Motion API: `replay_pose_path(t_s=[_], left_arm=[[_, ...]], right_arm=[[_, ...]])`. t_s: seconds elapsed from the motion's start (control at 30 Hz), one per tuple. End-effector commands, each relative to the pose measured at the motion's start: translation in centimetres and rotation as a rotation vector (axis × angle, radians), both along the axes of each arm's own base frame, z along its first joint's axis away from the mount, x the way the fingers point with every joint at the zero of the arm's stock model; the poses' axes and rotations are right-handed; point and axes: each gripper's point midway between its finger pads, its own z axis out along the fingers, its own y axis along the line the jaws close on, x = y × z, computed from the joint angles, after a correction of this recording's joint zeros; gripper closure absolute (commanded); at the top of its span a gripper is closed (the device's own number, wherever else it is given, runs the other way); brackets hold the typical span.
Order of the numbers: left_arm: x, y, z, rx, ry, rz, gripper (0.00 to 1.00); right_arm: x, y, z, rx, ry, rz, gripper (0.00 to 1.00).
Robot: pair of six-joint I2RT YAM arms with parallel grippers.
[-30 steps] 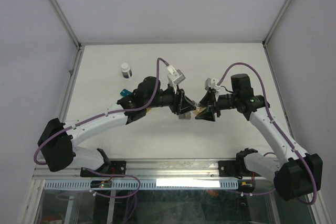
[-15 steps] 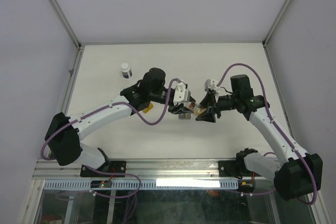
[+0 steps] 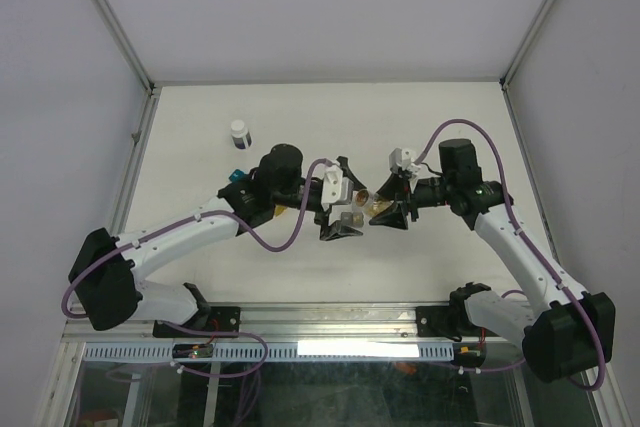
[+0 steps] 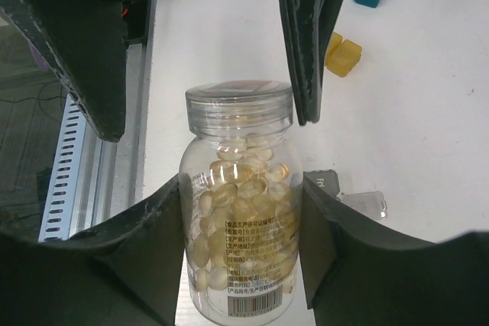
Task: Sort the pills into containers
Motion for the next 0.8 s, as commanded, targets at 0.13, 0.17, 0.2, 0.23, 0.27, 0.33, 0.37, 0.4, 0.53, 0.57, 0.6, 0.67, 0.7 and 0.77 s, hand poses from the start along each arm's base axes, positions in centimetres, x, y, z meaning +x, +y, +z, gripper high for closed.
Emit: replay_pose_path(t_s=[0.13, 0.17, 0.2, 0.23, 0.27, 0.33, 0.37, 0.4, 0.53, 0.57, 0.6, 0.67, 0.7, 0.77], left_arm=[[-0.5, 2.1, 4.0, -0.216, 0.090, 0.167, 0.01], [-0.7, 2.9, 4.0, -0.251, 0.139, 0.199, 0.01], [-0.8, 3.4, 4.4, -0.294, 0.177, 0.230, 0.01], [-0.7, 4.0, 5.0, -0.337, 0.212, 0.258, 0.01], [-0.7, 4.6, 5.6, -0.377, 0.266, 0.288, 0.01], [-0.2, 5.5, 6.5, -0.453, 0.392, 0.363, 0.01], [-0.1, 5.7, 6.8, -0.478, 0.455, 0.382, 0.01], [-0.3, 5.8, 6.9, -0.491, 0.511, 0.384, 0.01], [0.5, 5.5, 7.2, -0.544, 0.788, 0.449, 0.02], [0.7, 5.2, 7.1, -0.546, 0.843, 0.460, 0.05], [1.0, 4.9, 6.9, -0.539, 0.892, 0.473, 0.09], [1.9, 4.2, 6.2, -0.496, 0.948, 0.526, 0.18], [2.4, 3.9, 5.8, -0.470, 0.952, 0.568, 0.19], [3.2, 3.4, 5.6, -0.439, 0.923, 0.645, 0.19]], right_arm=[[0.9, 0.5, 2.4, 0.045, -0.095, 0.019, 1.00], [0.9, 0.5, 2.4, 0.044, -0.093, 0.019, 1.00], [0.9, 0.5, 2.3, 0.044, -0.091, 0.020, 1.00], [0.9, 0.5, 2.3, 0.043, -0.090, 0.020, 1.00], [0.9, 0.5, 2.3, 0.044, -0.090, 0.021, 1.00], [0.8, 0.6, 2.3, 0.046, -0.091, 0.024, 1.00], [0.8, 0.5, 2.3, 0.046, -0.093, 0.024, 1.00], [0.8, 0.5, 2.3, 0.046, -0.093, 0.024, 1.00], [0.8, 0.5, 2.2, 0.045, -0.089, 0.025, 1.00], [0.9, 0.6, 2.2, 0.044, -0.088, 0.025, 1.00], [0.8, 0.6, 2.2, 0.045, -0.090, 0.027, 1.00], [0.8, 0.6, 2.2, 0.046, -0.092, 0.027, 1.00], [0.8, 0.5, 2.3, 0.046, -0.094, 0.026, 1.00], [0.8, 0.5, 2.3, 0.046, -0.093, 0.025, 1.00]])
